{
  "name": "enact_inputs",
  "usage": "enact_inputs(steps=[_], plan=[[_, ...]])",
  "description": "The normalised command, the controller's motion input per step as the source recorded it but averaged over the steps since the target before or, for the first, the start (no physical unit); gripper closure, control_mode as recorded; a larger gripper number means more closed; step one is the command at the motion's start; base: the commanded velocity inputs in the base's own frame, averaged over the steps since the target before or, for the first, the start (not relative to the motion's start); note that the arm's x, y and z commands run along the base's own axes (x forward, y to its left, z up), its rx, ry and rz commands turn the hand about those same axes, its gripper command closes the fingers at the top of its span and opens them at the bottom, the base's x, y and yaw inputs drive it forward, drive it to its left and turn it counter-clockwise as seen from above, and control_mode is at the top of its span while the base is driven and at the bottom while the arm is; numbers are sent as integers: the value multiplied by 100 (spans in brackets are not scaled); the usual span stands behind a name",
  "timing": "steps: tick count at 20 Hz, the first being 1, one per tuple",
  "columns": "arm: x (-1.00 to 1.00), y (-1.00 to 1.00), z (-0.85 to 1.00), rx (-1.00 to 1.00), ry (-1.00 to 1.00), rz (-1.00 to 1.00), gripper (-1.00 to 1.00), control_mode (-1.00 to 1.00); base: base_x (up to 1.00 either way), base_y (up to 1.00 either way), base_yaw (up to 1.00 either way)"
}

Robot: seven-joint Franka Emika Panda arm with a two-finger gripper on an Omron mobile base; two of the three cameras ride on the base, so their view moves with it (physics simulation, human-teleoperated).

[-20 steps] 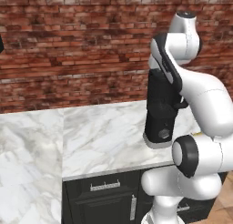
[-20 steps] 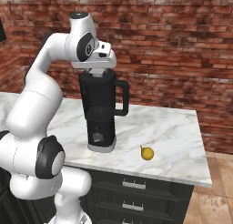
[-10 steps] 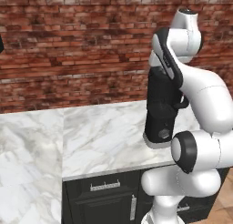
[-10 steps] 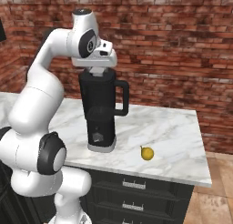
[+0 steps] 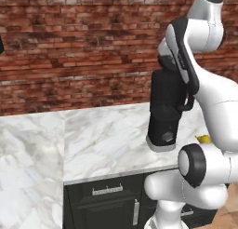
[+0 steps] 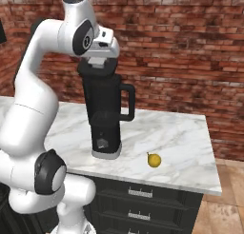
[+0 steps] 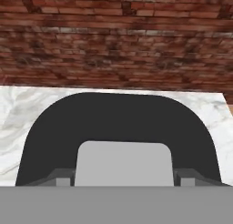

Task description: Open the blender lid, put the pear in the blender, close the lid, and start the blender.

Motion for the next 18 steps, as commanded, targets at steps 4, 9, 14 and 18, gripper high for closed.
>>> enact_inputs(steps=[4, 9, 14, 18], plan=[[-84, 30, 17, 3, -11, 1, 100, -100, 0, 0, 0], [-89, 68, 0, 2, -1, 7, 100, -100, 0, 0, 0], [-68, 96, -1, 0, 1, 7, 100, -100, 0, 0, 0], [-42, 100, -2, 0, 9, 4, 100, -100, 0, 0, 0]])
